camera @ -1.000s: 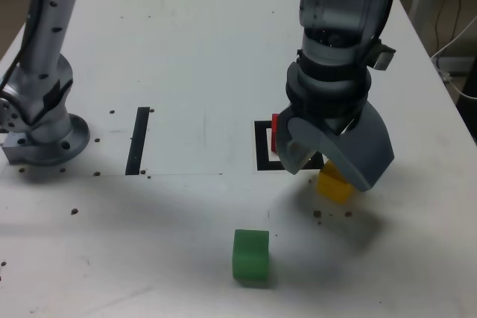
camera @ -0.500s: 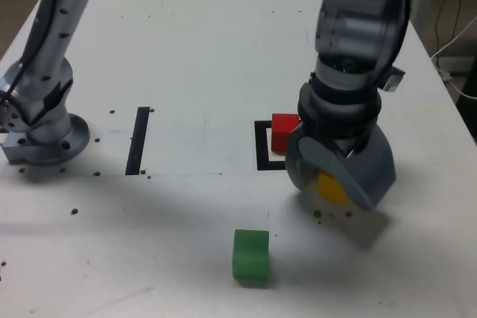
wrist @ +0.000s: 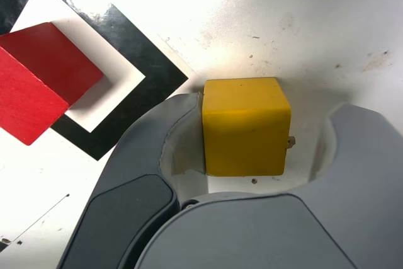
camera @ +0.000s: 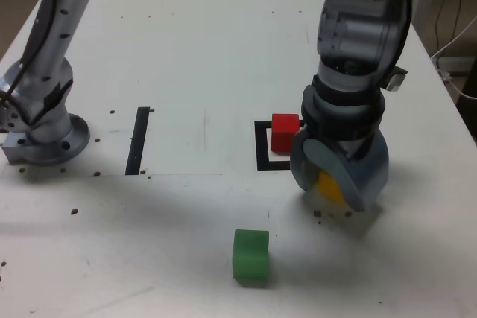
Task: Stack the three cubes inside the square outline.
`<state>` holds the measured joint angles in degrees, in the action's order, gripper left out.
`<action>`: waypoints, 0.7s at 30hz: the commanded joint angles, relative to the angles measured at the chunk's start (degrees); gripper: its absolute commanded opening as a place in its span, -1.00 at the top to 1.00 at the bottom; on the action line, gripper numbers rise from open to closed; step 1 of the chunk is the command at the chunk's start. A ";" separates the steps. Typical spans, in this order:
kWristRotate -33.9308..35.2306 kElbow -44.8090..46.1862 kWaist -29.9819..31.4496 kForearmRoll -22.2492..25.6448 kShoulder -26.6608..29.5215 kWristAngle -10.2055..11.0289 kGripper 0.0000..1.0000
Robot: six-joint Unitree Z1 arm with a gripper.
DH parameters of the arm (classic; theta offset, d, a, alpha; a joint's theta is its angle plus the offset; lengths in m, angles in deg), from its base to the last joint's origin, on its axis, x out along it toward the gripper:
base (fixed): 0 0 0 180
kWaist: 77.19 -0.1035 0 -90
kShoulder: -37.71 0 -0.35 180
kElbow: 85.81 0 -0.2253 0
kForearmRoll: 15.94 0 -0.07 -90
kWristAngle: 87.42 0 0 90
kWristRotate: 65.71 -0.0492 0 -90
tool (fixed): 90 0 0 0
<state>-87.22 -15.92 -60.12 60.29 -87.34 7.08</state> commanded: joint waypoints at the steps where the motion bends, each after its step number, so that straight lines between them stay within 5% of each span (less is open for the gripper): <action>1: 0.15 0.59 0.07 -0.55 0.70 0.09 0.43; 21: 0.52 1.11 0.07 0.17 2.36 1.21 0.88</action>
<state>-86.91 -14.86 -60.12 60.21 -85.51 8.26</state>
